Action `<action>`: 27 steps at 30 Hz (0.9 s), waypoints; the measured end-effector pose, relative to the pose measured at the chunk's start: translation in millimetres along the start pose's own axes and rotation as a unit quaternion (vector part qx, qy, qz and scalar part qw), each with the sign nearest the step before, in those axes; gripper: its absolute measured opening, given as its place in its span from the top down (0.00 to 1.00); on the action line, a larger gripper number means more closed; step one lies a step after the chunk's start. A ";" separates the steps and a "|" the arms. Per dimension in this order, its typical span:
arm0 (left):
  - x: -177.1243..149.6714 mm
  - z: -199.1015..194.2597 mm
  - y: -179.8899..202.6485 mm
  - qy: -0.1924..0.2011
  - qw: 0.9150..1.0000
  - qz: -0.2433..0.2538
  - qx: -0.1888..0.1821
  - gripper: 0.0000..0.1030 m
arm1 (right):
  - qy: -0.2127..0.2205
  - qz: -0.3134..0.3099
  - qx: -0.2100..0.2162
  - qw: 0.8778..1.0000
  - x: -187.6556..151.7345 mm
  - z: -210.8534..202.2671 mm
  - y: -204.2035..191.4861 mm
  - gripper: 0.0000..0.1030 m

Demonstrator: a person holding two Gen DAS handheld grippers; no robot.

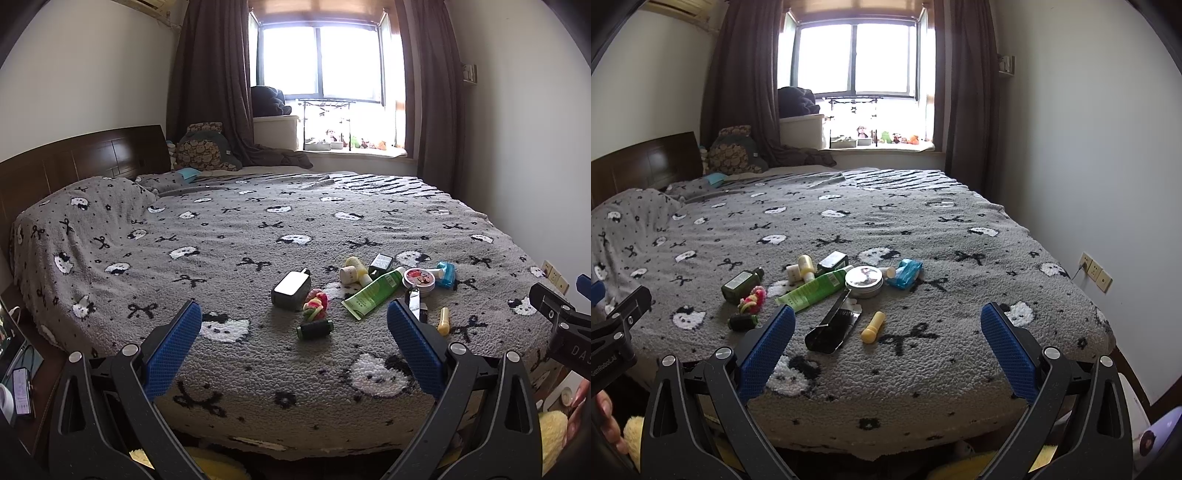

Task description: Collect trash

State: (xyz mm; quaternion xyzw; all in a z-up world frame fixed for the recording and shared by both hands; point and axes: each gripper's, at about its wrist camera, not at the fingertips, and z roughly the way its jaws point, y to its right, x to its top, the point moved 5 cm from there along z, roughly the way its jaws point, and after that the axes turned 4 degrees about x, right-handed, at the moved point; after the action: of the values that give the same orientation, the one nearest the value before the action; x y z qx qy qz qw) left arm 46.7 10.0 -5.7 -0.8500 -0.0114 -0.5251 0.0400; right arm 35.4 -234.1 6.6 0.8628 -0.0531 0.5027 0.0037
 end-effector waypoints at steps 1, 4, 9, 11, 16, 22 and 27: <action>0.0 0.2 -0.5 0.000 1.000 0.000 0.001 0.08 | 0.001 0.002 0.000 1.000 0.0 0.2 0.7 0.02; -3.0 2.2 -1.7 0.000 1.000 0.000 0.004 0.08 | 0.003 0.007 -0.004 1.000 -0.9 0.1 4.1 0.02; -8.7 11.1 -6.4 -0.007 1.000 -0.004 0.006 0.08 | 0.005 0.023 -0.011 1.000 -0.6 3.6 14.7 0.02; -11.5 16.0 -7.9 -0.009 1.000 -0.003 0.008 0.08 | 0.004 0.026 -0.015 1.000 -2.5 8.3 18.6 0.02; -21.9 33.7 -8.7 -0.018 1.000 0.004 0.001 0.08 | 0.006 0.026 -0.016 1.000 -10.6 25.8 24.6 0.03; -44.3 67.2 -12.8 -0.043 0.999 0.014 0.003 0.08 | -0.011 0.026 -0.019 0.999 -27.3 56.1 28.7 0.03; -62.3 97.1 -9.4 -0.072 0.997 0.021 -0.004 0.08 | -0.046 0.036 0.004 0.998 -42.0 86.4 26.2 0.03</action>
State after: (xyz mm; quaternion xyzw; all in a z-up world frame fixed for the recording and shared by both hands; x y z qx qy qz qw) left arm 104.8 28.5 -104.1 -0.8856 0.0060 -0.4620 0.0467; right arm 87.3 -261.7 -73.8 0.8826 -0.0823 0.4624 -0.0205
